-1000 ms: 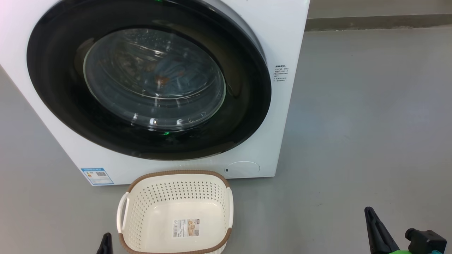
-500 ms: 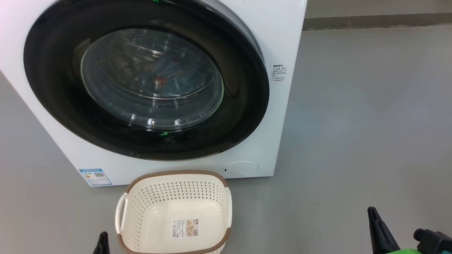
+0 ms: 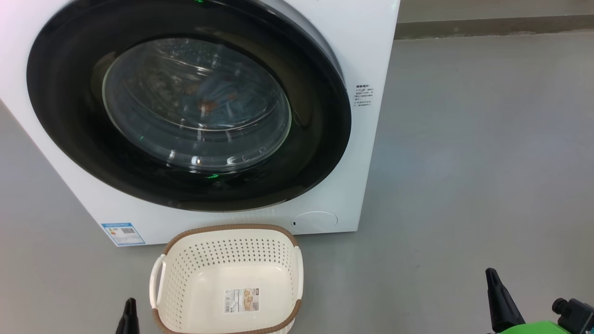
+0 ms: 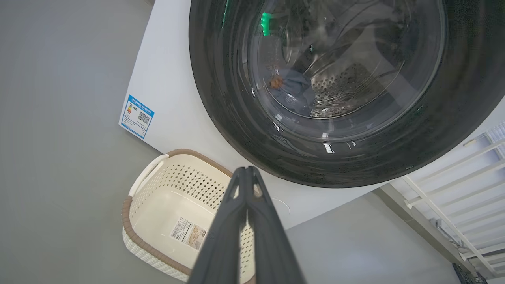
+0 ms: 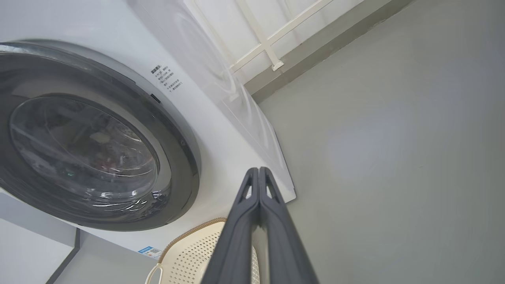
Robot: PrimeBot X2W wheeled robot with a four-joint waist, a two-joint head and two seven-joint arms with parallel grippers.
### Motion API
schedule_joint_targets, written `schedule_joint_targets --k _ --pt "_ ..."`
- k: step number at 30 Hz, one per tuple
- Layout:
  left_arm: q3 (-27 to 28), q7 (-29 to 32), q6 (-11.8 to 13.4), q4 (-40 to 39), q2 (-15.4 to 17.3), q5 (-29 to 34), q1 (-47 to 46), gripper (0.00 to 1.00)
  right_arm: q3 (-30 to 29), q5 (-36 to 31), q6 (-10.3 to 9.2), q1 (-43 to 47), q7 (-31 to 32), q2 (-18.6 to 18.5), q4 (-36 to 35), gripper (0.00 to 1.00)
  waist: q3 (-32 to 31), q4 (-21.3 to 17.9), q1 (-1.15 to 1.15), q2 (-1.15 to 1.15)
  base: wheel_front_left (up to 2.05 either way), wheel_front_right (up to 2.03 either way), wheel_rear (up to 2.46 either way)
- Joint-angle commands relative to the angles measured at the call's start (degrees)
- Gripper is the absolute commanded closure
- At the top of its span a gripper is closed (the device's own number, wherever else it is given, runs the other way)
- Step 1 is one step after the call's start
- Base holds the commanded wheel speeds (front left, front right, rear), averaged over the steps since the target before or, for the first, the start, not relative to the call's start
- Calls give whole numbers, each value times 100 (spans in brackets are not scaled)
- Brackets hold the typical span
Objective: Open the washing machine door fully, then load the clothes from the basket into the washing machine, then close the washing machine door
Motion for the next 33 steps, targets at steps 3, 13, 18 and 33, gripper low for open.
schedule_joint_targets --k 3,13,18,33 --pt "103 61 -6 -191 98 -275 -257 100 55 299 -13 -270 73 -51 -115 100 2 -9 -1 0 0 0 0" --pt "156 226 -8 -254 112 -850 -315 100 66 976 -15 -348 242 -60 -100 100 8 -39 -1 0 0 0 0" --pt "182 309 -9 -286 118 -1135 -344 100 71 1312 -17 -387 326 -64 -93 100 11 -53 -1 0 0 0 0" --pt "256 541 -11 -375 138 -1941 -426 100 86 2262 -20 -498 563 -77 -72 100 20 -95 -1 0 0 0 0"
